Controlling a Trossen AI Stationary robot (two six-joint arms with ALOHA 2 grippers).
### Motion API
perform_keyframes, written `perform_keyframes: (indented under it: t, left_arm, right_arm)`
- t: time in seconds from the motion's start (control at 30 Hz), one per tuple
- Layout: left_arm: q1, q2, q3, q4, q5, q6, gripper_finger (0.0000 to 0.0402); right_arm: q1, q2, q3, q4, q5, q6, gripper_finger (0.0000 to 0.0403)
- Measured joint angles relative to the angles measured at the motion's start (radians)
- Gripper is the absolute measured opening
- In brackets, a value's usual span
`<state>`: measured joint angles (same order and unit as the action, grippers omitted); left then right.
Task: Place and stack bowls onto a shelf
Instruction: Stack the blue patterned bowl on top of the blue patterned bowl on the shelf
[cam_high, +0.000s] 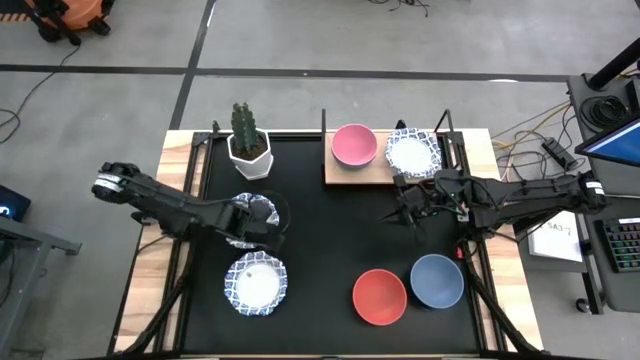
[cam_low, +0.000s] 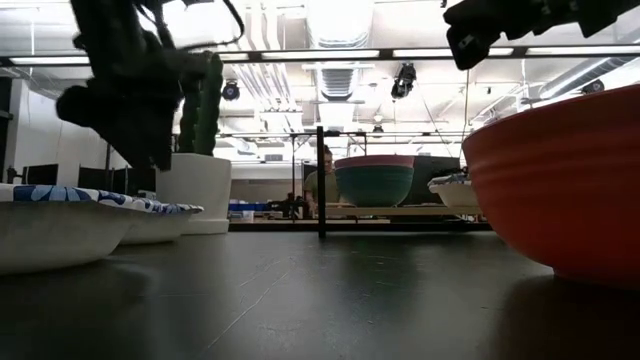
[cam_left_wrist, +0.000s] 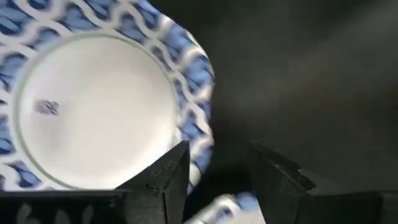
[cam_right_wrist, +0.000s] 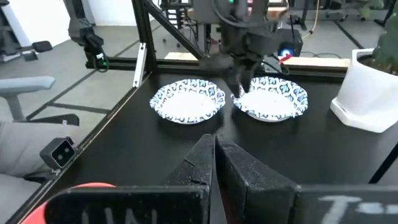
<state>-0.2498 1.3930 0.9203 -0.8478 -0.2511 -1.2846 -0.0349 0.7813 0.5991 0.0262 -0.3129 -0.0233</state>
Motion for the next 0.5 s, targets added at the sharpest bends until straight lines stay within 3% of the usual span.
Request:
perform_keyframes:
  t: [0.17,0.5]
  left_arm:
    - [0.054,0.043,0.000,0.018,-0.001,0.039,0.0130]
    - [0.055,0.155,0.000,0.055,-0.001,0.045,0.0130]
  right_arm:
    - [0.000,-0.006,0.000,-0.029,0.000,-0.004,0.0009]
    - [0.000,-0.007,0.000,-0.055,0.000,-0.013,0.0009]
